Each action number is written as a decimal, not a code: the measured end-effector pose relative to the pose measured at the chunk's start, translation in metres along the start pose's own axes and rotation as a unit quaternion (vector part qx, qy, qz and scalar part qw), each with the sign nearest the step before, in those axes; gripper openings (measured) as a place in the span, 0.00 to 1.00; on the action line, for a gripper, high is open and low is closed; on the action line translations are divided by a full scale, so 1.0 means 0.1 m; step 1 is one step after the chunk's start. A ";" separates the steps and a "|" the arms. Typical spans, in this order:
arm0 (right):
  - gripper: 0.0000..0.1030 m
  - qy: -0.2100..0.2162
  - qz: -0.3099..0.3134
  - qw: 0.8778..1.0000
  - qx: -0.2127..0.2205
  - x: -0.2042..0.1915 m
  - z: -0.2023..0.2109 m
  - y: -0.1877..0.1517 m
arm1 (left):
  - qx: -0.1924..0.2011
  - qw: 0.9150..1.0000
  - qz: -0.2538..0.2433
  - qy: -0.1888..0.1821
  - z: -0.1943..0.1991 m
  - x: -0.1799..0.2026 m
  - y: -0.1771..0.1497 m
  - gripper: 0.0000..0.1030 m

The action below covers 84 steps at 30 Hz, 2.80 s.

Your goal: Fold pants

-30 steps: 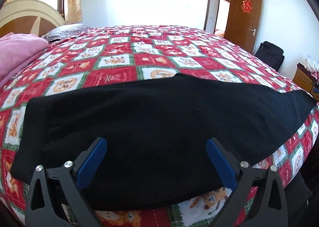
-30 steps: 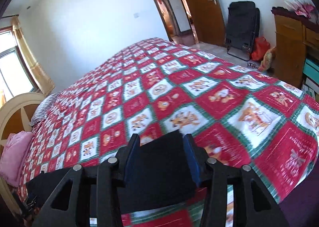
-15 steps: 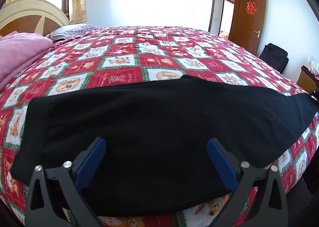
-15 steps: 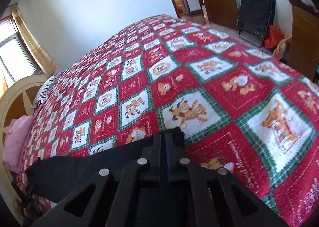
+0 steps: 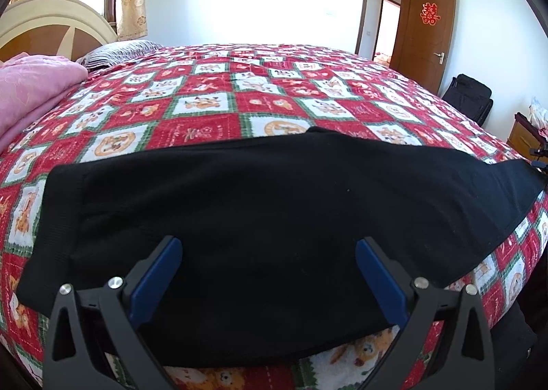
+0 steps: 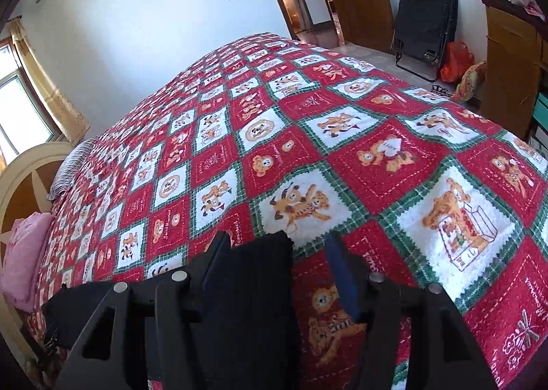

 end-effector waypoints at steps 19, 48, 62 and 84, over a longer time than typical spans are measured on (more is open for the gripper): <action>0.02 -0.028 0.028 0.999 -0.013 -0.06 -0.24 0.11 | 0.005 1.000 0.012 0.001 0.03 -0.10 0.00 1.00; 0.37 -0.002 0.034 0.998 -0.054 -0.06 0.06 -0.59 | 0.012 1.000 0.004 -0.005 0.13 -0.19 0.08 1.00; 0.12 0.026 0.017 0.999 -0.011 -0.31 0.19 -0.59 | 0.004 1.000 -0.008 0.007 0.03 -0.35 0.01 1.00; 0.12 0.111 0.186 0.976 0.021 -2.62 0.34 -0.88 | 0.021 0.999 0.015 -0.041 0.18 -0.23 0.12 1.00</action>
Point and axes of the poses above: each gripper's, at about its wrist camera, not at the fingertips, and z roughly against the way its jaws point, x to its right, y to its top, the point moved 10 cm from there along -z, roughly the way its jaws point, and after that the axes turned 6 degrees about -x, right-handed, at the moved point
